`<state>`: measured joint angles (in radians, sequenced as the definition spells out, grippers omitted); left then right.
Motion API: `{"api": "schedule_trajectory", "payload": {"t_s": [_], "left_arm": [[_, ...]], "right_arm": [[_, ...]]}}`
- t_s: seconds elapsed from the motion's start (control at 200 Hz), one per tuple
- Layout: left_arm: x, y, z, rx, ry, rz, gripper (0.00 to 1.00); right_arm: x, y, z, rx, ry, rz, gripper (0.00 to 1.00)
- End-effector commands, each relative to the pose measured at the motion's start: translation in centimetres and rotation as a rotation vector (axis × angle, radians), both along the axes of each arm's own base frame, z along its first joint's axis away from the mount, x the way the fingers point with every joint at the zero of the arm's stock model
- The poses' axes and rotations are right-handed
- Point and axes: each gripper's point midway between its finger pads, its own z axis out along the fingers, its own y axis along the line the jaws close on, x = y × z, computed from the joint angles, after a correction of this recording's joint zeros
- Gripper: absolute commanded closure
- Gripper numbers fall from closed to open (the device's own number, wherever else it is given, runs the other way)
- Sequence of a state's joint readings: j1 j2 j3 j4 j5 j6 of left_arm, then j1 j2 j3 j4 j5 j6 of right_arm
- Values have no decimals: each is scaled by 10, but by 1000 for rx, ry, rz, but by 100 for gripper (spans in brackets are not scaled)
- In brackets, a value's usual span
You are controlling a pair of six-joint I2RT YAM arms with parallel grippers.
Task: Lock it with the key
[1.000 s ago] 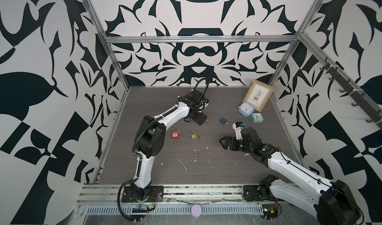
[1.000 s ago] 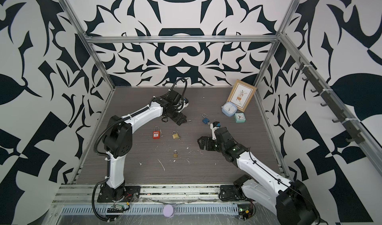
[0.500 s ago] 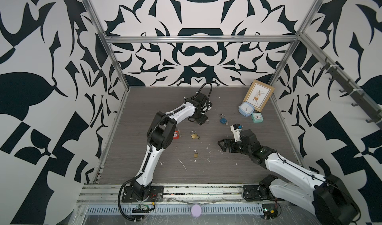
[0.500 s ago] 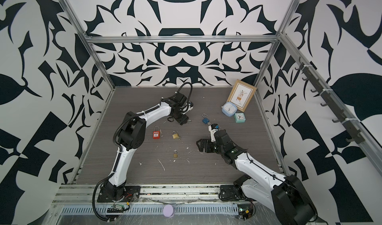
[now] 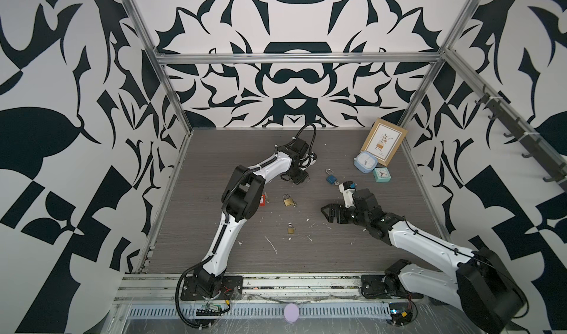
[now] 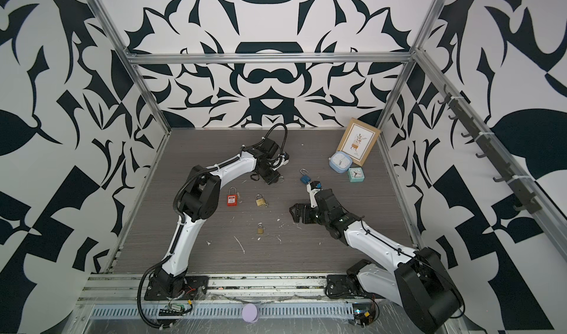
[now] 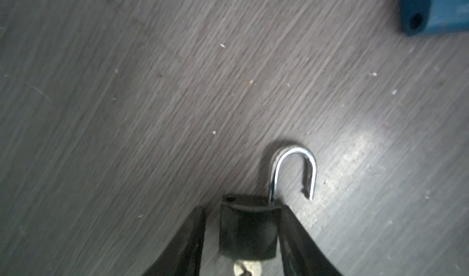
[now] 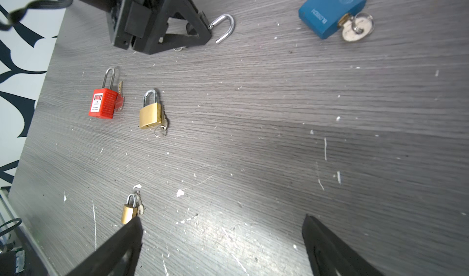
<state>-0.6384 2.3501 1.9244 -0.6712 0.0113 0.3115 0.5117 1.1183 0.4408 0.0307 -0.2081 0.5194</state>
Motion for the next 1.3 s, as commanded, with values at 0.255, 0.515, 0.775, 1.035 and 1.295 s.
{"api": "schedule_trajectory", "payload": {"t_s": [0.255,0.515,0.775,1.035,1.295], "left_arm": [[-14,1,-20,26,83,-21,76],[-25,-6,20,-44,53,0,100],[-53,-23,137,-284,-220,-145,100],[-145,-14,187,-538,-481,-613,100],[-187,2,201,-687,-361,-713,100]], "right_arm": [[17,0,24,3,-91,-30,0],[27,-8,57,-14,-130,-92,0],[30,-25,127,41,-246,-189,0],[-1,3,164,193,-215,0,2],[-43,43,183,315,-184,355,7]]}}
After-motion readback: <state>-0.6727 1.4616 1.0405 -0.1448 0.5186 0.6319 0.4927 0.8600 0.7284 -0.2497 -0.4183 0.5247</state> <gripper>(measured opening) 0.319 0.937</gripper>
